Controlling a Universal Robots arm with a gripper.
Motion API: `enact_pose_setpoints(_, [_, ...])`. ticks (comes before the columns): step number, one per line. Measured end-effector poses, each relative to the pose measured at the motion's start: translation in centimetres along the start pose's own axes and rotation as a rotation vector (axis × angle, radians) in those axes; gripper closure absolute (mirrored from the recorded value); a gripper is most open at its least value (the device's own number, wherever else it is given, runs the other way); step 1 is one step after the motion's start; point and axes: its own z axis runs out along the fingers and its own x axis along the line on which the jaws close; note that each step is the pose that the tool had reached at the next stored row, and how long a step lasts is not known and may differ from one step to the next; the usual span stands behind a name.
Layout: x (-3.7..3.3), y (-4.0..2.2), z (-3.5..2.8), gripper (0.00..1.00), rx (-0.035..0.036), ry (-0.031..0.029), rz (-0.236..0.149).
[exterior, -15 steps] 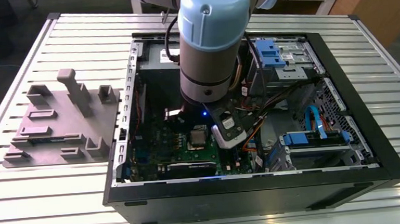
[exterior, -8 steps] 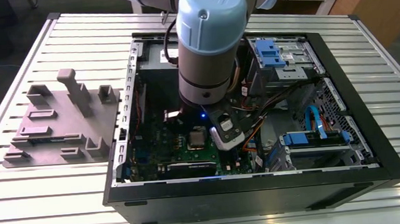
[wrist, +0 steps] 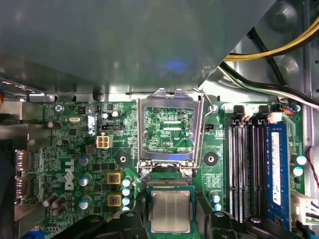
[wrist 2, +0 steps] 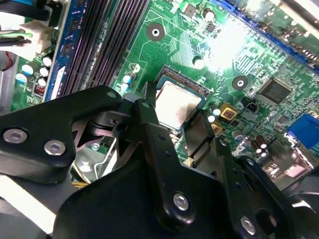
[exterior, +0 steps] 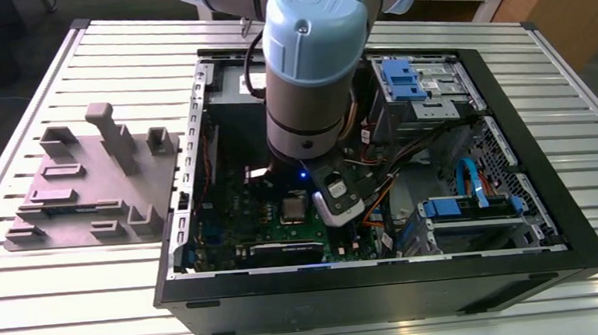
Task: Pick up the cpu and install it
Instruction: 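Place the cpu into insertion slot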
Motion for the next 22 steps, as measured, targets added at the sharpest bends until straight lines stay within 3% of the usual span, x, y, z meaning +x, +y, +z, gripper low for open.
enact_pose_setpoints(10, [0.14, -0.04, 0.63, 0.53, 0.0005, 0.0006, 0.0])
enact_pose_setpoints(22, [0.13, -0.04, 0.63, 0.53, 0.0001, 0.0005, 0.0])
